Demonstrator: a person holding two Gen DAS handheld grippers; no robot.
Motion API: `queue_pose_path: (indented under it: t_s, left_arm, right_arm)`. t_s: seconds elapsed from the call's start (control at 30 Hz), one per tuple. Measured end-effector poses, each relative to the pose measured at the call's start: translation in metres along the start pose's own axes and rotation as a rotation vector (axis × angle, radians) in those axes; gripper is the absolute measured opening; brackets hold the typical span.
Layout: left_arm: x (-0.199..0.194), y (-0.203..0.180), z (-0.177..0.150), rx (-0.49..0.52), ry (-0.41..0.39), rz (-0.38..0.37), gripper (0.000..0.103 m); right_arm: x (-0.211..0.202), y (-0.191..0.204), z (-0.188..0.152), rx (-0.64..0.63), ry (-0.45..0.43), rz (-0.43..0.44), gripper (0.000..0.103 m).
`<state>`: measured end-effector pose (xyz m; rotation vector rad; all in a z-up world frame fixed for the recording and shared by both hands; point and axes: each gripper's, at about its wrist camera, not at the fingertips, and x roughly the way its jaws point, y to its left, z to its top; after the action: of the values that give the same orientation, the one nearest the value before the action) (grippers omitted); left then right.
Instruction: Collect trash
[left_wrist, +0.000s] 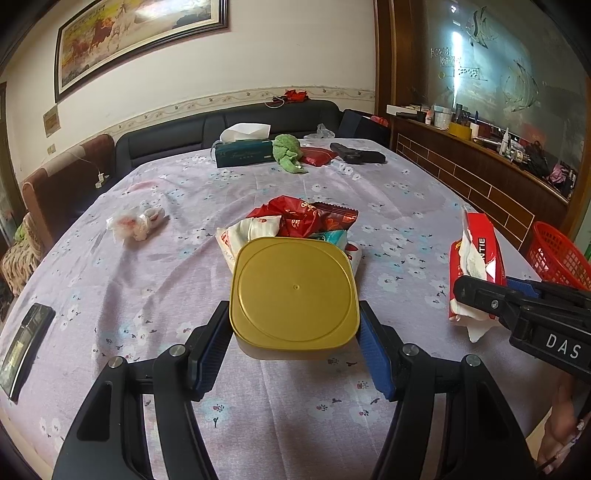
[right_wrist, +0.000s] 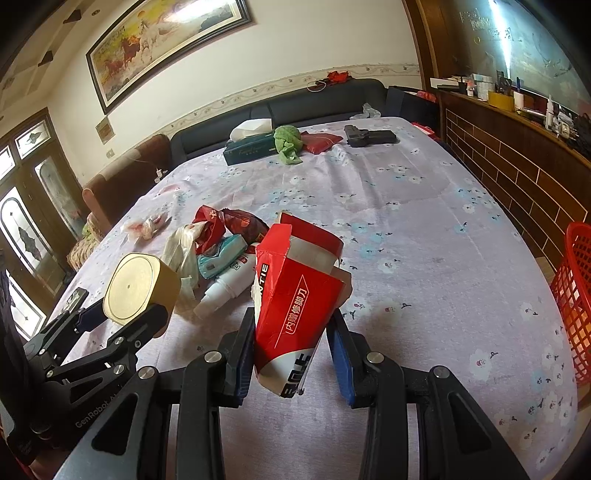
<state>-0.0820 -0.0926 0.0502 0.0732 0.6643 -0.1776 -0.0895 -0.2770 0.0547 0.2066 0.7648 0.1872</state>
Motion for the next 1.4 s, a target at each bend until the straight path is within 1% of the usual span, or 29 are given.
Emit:
queue_pose_path:
  t_s: [0.43, 0.9, 1.23, 1.4]
  left_arm:
    - [0.001, -0.007, 0.001, 0.017, 0.001, 0.0, 0.065]
    - [-0.002, -0.014, 0.004, 0.029, -0.002, -0.002, 0.065]
    - [-0.004, -0.025, 0.006, 0.049, -0.003, -0.004, 0.065]
    - [-0.005, -0.031, 0.007, 0.061, -0.004, -0.005, 0.065]
  right_arm:
    - [-0.002, -0.007, 0.0, 0.013, -0.003, -0.01, 0.04]
    - [-0.013, -0.005, -0.001, -0.077, -0.072, -0.182, 0.04]
    - [-0.015, -0.009, -0.003, -0.083, -0.074, -0.193, 0.04]
    - [-0.017, -0.014, -0.004, -0.082, -0.079, -0.213, 0.04]
